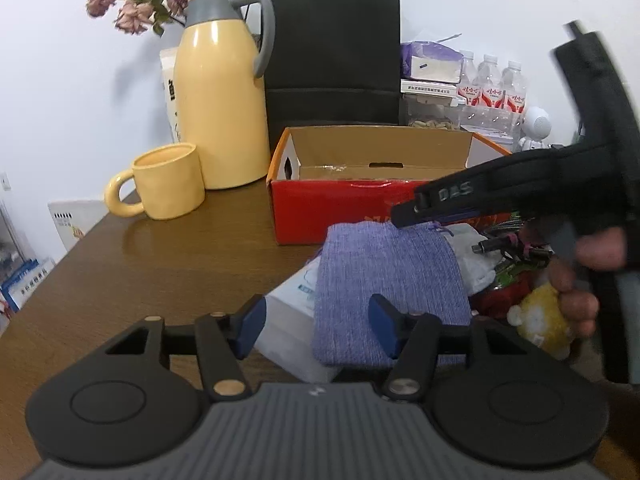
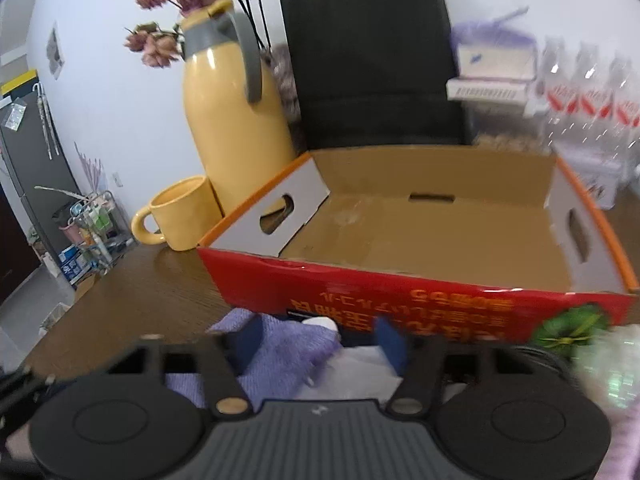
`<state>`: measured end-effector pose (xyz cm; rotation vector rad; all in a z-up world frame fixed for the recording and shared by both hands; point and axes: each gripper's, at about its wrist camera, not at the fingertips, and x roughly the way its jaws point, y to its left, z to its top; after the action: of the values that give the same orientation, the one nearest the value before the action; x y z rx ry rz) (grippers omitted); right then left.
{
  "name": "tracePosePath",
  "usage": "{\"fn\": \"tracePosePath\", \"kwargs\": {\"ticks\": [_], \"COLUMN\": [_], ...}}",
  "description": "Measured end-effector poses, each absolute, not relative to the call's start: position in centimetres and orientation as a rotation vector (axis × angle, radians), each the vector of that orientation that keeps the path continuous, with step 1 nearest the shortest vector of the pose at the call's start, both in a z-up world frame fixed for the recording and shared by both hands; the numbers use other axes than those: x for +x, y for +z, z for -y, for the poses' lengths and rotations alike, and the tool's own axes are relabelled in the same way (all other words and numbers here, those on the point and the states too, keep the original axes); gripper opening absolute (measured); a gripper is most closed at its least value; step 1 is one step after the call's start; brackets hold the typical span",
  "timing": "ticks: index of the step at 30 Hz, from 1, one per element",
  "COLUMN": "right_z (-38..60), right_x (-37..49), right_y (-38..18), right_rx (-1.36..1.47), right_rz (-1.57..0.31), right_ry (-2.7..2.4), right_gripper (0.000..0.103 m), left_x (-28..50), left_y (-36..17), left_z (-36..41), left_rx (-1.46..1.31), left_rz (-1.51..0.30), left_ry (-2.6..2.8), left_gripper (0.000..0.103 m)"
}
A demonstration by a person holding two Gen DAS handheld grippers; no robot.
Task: Organize objects
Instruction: 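Pull the purple cloth pouch off the wipes pack with the right gripper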
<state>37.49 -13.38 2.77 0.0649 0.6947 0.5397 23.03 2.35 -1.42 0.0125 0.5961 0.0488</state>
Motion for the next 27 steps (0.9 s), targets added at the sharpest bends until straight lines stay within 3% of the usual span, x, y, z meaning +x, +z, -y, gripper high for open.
{"fn": "tracePosePath", "kwargs": {"ticks": [1,2,4,6,8,13,15,16,17,18,20,21,27], "right_z": [12.9,12.7,12.9,13.8,14.8,15.9,16.5,16.8,17.0,17.1,17.0,17.3,19.4], "right_x": [37.7,37.5,36.0,33.2,28.9,18.2,15.2,13.7,12.1,10.7,8.2,7.7,10.9], "right_y": [2.6,2.5,3.0,4.0,5.1,3.6,2.3,1.8,1.2,0.9,0.6,0.5,0.5], "right_rx": [0.055,0.046,0.049,0.069,0.069,-0.002,0.003,0.017,0.025,0.028,0.019,0.022,0.094], "right_rz": [-0.709,-0.707,-0.676,-0.619,-0.562,-0.524,-0.552,-0.571,-0.583,-0.585,-0.599,-0.598,-0.603], "right_ry": [0.538,0.518,0.486,0.464,0.429,0.298,0.227,0.197,0.167,0.16,0.2,0.207,0.193], "right_gripper": [0.011,0.006,0.004,0.003,0.003,0.003,0.003,0.004,0.006,0.011,0.027,0.038,0.039], "left_x": [23.0,22.8,21.9,20.5,19.0,15.2,13.6,12.8,12.0,11.2,10.0,9.7,13.1], "left_y": [-1.5,-1.6,-1.3,-0.9,-0.8,-1.9,-2.8,-3.1,-3.4,-3.5,-3.4,-3.3,-3.8], "left_z": [-2.4,-2.4,-2.6,-2.9,-2.7,-1.5,-0.9,-0.8,-0.7,-0.7,-0.8,-0.8,-2.0], "left_rx": [0.008,0.004,-0.022,-0.064,-0.068,-0.045,-0.017,-0.007,-0.005,-0.005,0.011,0.024,-0.043], "left_rz": [-0.605,-0.612,-0.604,-0.588,-0.587,-0.631,-0.65,-0.659,-0.668,-0.669,-0.633,-0.612,-0.686], "left_ry": [0.049,0.058,0.063,0.047,0.027,-0.051,-0.067,-0.071,-0.073,-0.066,-0.054,-0.043,-0.01], "left_gripper": [0.056,0.048,0.03,0.026,0.016,0.016,0.017,0.024,0.041,0.05,0.078,0.081,0.076]}}
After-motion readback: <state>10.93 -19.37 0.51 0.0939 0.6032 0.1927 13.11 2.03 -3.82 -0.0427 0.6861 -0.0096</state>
